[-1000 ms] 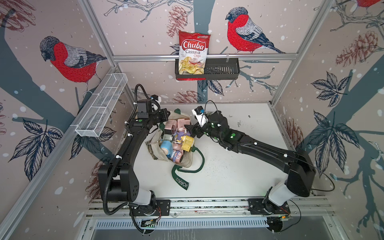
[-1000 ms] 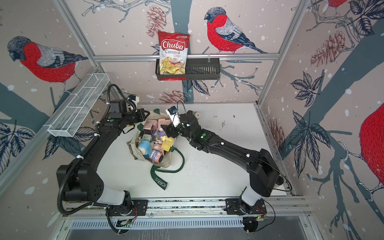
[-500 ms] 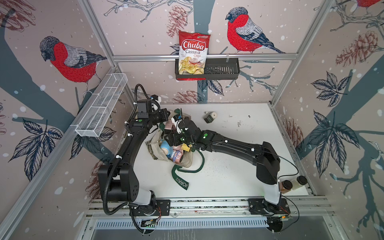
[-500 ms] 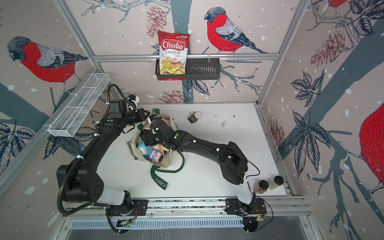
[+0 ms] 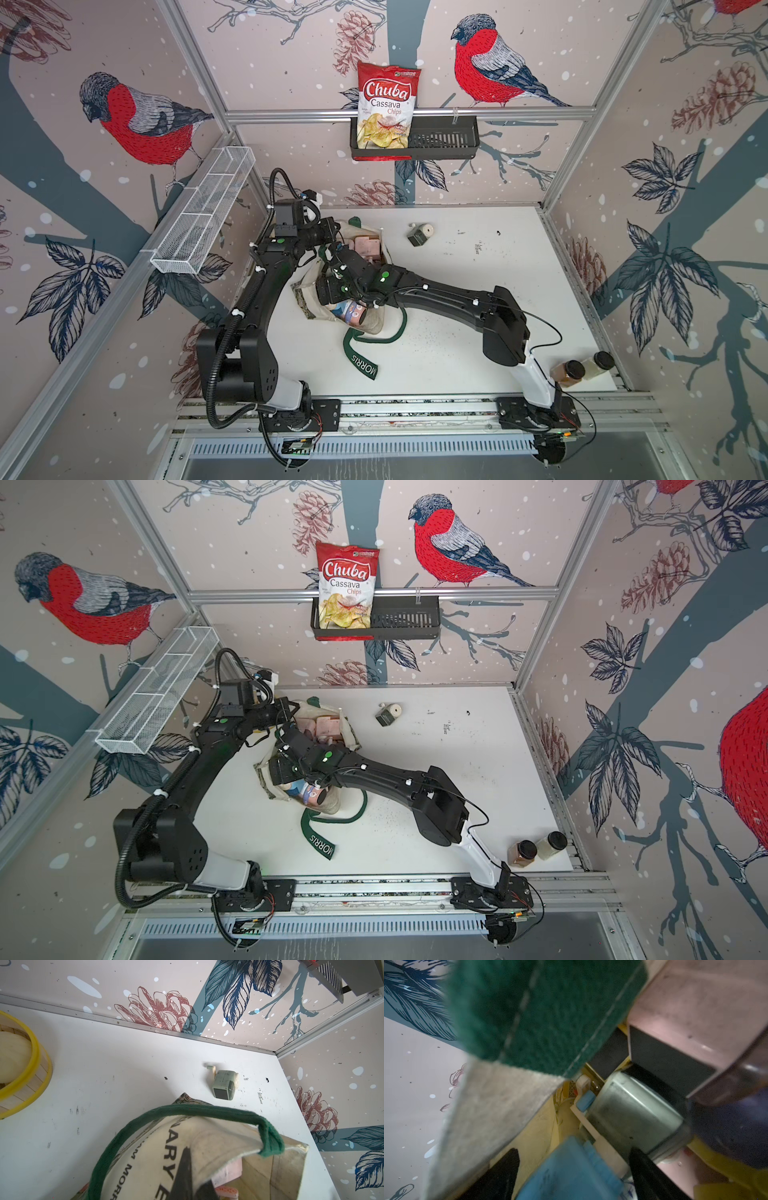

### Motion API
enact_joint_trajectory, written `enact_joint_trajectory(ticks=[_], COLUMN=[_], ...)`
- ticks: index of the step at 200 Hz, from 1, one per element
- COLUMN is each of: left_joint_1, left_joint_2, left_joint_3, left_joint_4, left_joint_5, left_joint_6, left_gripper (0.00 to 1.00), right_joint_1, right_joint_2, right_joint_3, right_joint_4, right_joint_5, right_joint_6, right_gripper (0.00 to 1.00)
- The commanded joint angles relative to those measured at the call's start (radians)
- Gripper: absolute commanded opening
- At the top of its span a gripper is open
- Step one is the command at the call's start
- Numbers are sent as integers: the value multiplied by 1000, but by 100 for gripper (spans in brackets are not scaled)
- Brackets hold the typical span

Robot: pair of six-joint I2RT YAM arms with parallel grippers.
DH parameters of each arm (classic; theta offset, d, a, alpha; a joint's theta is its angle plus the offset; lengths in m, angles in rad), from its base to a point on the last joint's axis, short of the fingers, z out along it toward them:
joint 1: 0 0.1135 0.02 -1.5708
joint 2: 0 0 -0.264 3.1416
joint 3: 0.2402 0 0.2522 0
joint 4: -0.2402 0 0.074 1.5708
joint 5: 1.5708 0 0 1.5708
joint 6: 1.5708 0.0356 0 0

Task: Take out the pencil sharpeners from the tote bags
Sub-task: Pick up the pencil sharpener from the canvas bag.

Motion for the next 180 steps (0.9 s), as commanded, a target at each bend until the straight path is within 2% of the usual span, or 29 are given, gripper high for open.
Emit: enact_joint_trajectory(ticks=[1,76,151,180], left_joint_1=[0,-1,-3,-2], left_joint_2=[-1,-2,-2,-2], left_joint_3=[7,7,6,7], left_joint_4=[33,33,33,33], left_joint_5=[22,26,22,20], left_joint_6=[9,7,9,10], left_gripper=[0,0,0,0], right_joint_1=[8,-13,-27,-26], right_joint_2=[7,-176,-121,-108], right_joint_3=[17,-231,-161,-141], right_joint_4=[-166,-181,-161,-125], right_joint_5=[45,90,77,4], right_joint_6=[-46,-94,-189,-233], right_gripper=[85,85,82,79])
